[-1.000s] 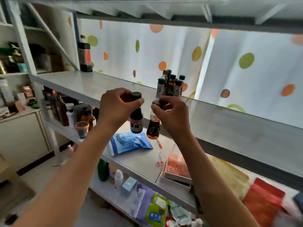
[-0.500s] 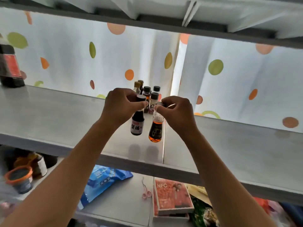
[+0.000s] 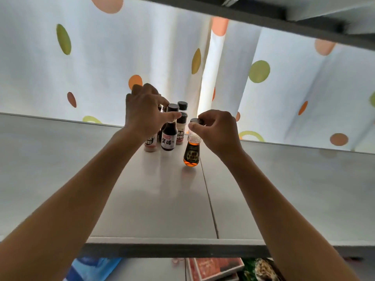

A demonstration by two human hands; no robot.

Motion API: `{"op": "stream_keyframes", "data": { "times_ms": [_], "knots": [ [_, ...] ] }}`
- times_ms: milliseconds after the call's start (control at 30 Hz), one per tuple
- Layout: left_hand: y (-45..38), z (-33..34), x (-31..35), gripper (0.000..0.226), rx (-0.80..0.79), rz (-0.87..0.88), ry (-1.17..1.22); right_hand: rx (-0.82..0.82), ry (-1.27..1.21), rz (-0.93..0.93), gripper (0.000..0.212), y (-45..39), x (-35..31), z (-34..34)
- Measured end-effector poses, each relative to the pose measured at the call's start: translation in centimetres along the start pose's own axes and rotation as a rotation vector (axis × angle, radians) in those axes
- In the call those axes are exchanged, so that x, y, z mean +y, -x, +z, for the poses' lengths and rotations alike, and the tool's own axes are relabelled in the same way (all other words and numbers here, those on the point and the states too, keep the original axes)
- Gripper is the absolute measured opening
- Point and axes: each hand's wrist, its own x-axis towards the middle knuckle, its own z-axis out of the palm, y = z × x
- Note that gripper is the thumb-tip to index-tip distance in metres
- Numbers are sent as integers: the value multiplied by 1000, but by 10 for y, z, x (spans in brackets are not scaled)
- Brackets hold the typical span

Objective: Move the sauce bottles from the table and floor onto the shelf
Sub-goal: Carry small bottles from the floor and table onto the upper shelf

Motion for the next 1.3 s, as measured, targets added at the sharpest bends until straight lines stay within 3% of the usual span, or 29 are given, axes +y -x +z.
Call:
{"op": "stream_keyframes", "data": {
  "times_ms": [267,433,667,900,1100,1300],
  "knots": [
    [0,29,-15,49,-1,-18,-95,-39,43,-21,20,-15,7,5],
    [1,37,-26,50,26,-43,-118,-44,58,-31,35,-24,7,13],
    [-2,39,-36,50,10,-33,-95,-11,82,-13,28,-43,7,35],
    [-1,39,-31,48,-1,46,-78,-19,83,-33,30,-49,4,54],
    [13,38,-27,49,-47,155,-197,7,11,-47,33,-41,7,64],
    [23,38,-19,47,-58,201,-191,49,39,-104,49,-27,19,62]
  ]
}}
